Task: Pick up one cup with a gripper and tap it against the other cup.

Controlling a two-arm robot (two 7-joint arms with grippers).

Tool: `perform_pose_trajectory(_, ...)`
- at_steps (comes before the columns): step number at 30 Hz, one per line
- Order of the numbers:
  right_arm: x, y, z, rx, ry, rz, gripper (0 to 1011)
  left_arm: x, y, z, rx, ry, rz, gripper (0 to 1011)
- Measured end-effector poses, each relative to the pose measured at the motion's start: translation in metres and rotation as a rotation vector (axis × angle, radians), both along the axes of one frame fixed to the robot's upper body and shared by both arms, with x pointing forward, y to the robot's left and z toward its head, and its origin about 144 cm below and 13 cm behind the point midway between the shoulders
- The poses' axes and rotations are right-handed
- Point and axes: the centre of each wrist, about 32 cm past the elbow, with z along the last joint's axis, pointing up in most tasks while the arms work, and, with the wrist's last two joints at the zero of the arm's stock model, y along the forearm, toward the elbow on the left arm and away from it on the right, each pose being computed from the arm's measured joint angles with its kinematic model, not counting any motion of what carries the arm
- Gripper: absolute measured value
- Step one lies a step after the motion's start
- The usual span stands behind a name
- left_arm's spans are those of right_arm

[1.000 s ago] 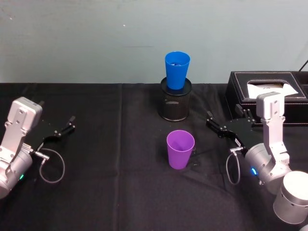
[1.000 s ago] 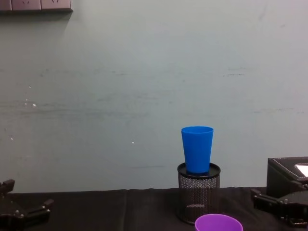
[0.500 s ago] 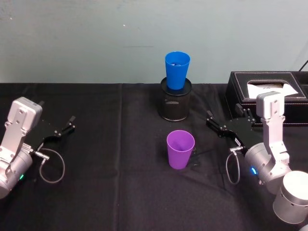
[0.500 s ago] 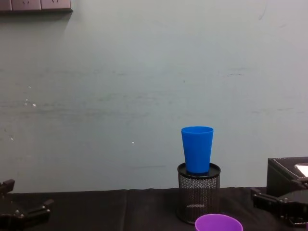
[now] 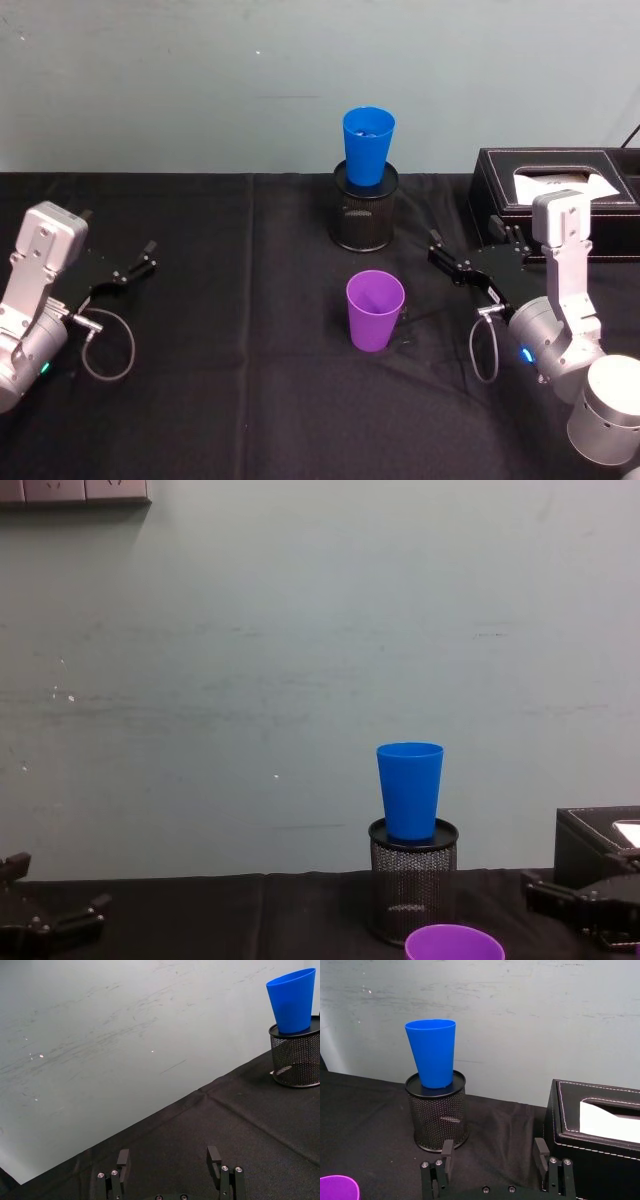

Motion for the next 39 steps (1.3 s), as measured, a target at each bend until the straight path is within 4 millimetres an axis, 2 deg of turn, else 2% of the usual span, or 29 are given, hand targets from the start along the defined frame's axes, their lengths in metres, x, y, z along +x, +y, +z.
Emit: perform_pose_trajectory(39,0.0000,0.0000,0.0002,-0.001,-0.001,-0.001,1000,0.0000,0.0000,0.0000,0.000,0.000,0.000,1000)
